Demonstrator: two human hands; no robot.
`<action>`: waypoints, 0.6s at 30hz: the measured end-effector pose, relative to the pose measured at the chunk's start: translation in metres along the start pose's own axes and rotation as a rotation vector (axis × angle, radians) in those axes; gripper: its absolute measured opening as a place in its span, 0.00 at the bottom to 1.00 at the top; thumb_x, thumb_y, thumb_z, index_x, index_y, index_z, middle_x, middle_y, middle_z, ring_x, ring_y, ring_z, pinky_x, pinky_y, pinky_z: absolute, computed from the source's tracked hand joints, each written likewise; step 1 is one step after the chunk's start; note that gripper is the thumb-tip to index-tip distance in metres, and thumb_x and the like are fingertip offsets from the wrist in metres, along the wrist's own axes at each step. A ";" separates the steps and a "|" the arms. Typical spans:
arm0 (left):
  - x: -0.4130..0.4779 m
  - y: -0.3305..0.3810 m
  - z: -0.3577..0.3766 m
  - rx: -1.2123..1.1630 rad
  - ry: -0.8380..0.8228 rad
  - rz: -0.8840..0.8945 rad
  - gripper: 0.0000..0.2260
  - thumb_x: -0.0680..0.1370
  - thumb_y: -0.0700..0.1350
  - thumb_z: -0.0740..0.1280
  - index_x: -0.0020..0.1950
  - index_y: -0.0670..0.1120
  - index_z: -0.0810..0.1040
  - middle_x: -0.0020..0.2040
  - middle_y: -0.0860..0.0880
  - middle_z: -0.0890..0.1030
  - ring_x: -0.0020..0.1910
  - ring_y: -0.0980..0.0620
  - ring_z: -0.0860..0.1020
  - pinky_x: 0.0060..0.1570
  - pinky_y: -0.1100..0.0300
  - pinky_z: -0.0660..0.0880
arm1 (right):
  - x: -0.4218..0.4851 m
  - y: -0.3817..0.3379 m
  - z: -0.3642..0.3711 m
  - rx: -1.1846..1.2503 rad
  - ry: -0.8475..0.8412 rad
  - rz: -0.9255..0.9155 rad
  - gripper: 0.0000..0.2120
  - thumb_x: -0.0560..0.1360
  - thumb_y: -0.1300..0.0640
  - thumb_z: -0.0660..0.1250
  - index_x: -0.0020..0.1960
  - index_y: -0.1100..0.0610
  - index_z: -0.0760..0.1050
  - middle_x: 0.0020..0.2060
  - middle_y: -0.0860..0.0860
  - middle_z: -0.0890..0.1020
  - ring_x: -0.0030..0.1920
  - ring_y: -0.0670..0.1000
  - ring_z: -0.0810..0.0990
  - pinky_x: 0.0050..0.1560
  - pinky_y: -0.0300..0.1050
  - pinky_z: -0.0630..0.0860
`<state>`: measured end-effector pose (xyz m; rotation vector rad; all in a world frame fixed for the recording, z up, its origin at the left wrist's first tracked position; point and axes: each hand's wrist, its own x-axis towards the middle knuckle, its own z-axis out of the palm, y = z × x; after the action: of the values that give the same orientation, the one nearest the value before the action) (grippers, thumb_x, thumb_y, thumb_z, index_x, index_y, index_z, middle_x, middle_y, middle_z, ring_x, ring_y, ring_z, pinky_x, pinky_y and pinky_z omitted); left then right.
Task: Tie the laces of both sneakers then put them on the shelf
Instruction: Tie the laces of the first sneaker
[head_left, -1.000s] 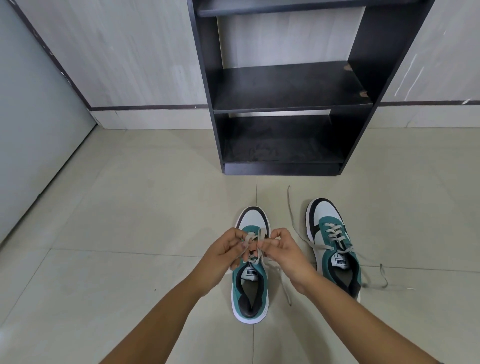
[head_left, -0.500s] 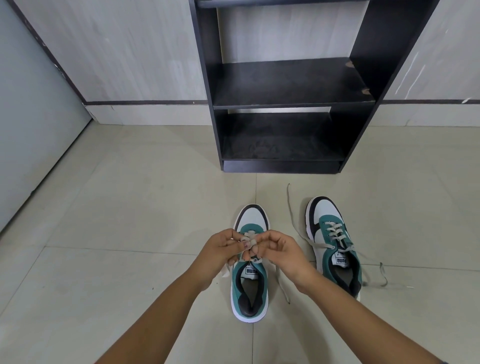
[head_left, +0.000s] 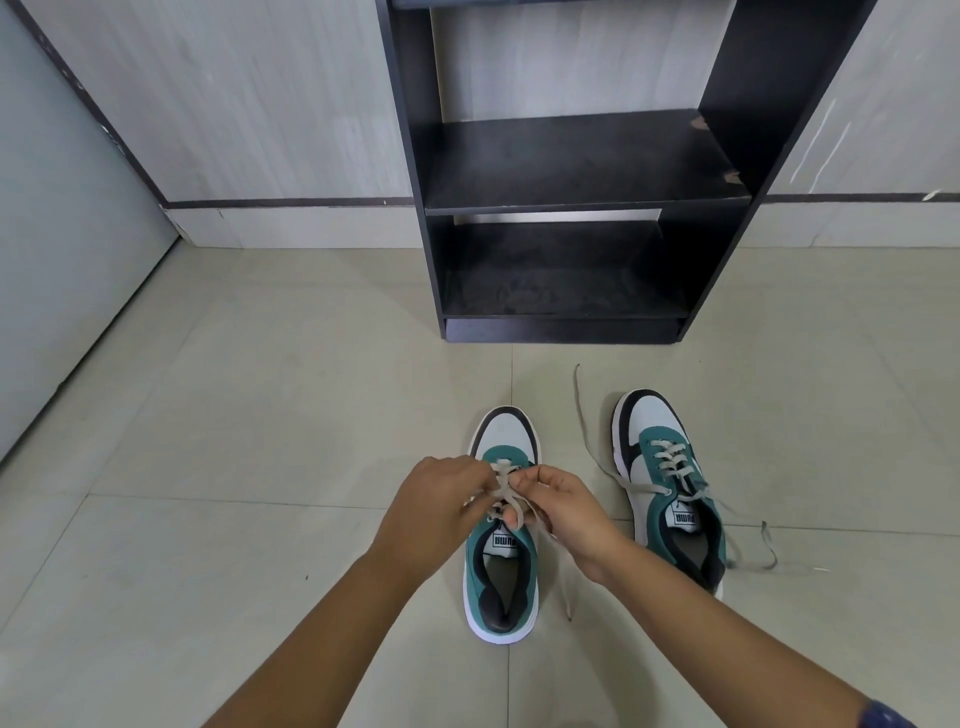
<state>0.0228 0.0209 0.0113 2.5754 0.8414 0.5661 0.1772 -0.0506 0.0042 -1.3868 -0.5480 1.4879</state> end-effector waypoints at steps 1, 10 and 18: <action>0.000 -0.002 0.001 0.093 0.004 0.128 0.03 0.74 0.45 0.65 0.42 0.47 0.76 0.42 0.50 0.83 0.34 0.51 0.77 0.36 0.58 0.73 | 0.001 -0.002 0.000 -0.006 -0.013 0.022 0.07 0.78 0.62 0.62 0.43 0.62 0.76 0.26 0.51 0.82 0.28 0.47 0.80 0.34 0.35 0.76; 0.005 0.005 -0.001 0.122 -0.152 -0.011 0.06 0.73 0.37 0.66 0.43 0.45 0.70 0.35 0.47 0.78 0.29 0.49 0.73 0.30 0.62 0.64 | 0.004 0.001 0.000 0.060 0.011 0.035 0.09 0.80 0.58 0.59 0.43 0.58 0.74 0.30 0.53 0.81 0.32 0.48 0.79 0.40 0.39 0.77; 0.025 0.007 -0.017 -0.919 -0.365 -0.894 0.08 0.73 0.36 0.68 0.38 0.43 0.70 0.36 0.43 0.74 0.27 0.53 0.64 0.31 0.62 0.66 | -0.009 0.006 0.002 -0.313 0.144 -0.203 0.19 0.79 0.53 0.59 0.31 0.55 0.73 0.36 0.49 0.76 0.40 0.44 0.76 0.46 0.32 0.71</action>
<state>0.0361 0.0345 0.0357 1.2384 1.1200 0.1203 0.1720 -0.0603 0.0040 -1.6115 -0.8307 1.1637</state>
